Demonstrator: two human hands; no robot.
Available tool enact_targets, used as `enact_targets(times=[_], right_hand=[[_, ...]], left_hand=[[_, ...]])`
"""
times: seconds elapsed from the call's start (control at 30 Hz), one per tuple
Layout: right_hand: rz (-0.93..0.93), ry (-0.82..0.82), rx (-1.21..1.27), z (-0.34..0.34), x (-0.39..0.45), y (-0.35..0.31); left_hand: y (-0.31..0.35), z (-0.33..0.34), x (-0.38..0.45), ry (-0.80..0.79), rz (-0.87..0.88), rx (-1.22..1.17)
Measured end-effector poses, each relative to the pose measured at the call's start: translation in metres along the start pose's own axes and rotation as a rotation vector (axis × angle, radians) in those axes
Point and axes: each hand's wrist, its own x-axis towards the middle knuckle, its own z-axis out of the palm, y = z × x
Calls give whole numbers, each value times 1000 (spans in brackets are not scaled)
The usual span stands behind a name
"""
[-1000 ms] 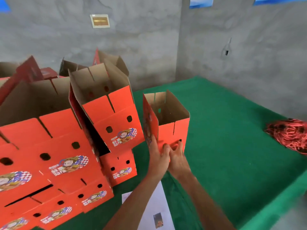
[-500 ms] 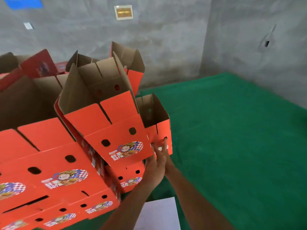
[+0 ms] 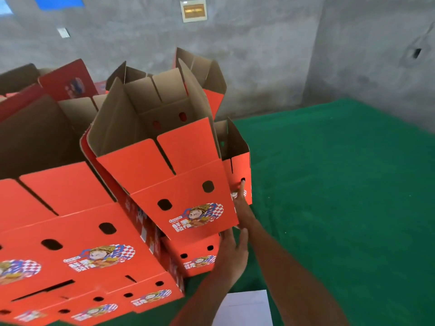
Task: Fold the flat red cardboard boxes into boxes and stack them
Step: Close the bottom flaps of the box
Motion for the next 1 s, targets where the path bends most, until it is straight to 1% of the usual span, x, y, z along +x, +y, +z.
enact_targets(times=[0.03,0.07,0.1,0.2,0.3,0.4,0.47,0.53,0.6,0.63,0.73,0.9,1.0], right_hand=[[-1,27,-37,-3,1,-2],[31,14,-61,-1,2,-3],[53,-28,-56,0,-3,-5],[159,22,-2,-5,-32,-8],[236,128,-21,-17,-73,-4],[297,294,-28,-20,-128,-14],[343,390,38,-10,-166,-33],[376,422,116,8,-199,-66],[381,426,174,35,-226,-106],[349,406,187,52,-238,-128],[171,298,192,111,-260,-212],[-86,96,281,218,-249,-388],[-145,28,342,275,-222,-491]], left_hand=[[0,-2,0,5,-6,-12],[-2,-5,1,17,-9,-20],[-5,-7,2,31,-6,-24],[-7,-4,5,29,-17,-2],[5,-1,4,-8,-51,-20],[16,-13,-20,-8,-32,-39],[14,-31,-47,-11,0,23],[3,-60,-79,-6,28,113],[-20,-94,-116,-3,34,156],[-36,-114,-136,0,28,168],[-96,-194,-193,90,-16,282],[-198,-377,-263,339,-131,398],[-251,-492,-284,436,-141,413]])
